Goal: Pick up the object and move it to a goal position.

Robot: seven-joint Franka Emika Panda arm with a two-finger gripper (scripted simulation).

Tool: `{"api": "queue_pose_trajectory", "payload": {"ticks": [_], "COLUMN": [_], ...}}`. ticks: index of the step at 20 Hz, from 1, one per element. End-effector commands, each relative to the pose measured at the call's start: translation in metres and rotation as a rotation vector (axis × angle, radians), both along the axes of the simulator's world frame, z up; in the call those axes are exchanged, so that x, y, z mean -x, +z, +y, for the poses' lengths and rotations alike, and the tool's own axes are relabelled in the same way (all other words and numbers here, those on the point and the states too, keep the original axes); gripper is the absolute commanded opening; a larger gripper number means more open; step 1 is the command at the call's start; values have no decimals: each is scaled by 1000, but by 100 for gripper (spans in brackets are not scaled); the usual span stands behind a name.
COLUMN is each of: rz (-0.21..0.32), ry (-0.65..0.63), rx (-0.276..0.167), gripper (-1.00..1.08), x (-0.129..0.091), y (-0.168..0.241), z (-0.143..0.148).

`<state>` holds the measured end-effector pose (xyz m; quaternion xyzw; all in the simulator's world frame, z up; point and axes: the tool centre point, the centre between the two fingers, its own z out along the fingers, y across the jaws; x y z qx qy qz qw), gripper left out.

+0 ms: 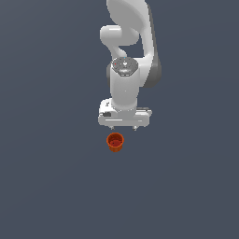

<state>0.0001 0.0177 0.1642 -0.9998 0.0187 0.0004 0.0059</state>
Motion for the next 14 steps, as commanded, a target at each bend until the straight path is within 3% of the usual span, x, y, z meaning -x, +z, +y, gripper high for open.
{"api": "queue_pose_trajectory", "payload": {"ticks": [1,14], "rz": [0,7], "ry": [0,16], "rx": [0,-14], "gripper": [28,28], "x": [0,-2], "y": [0,2], "z": [0,7]}}
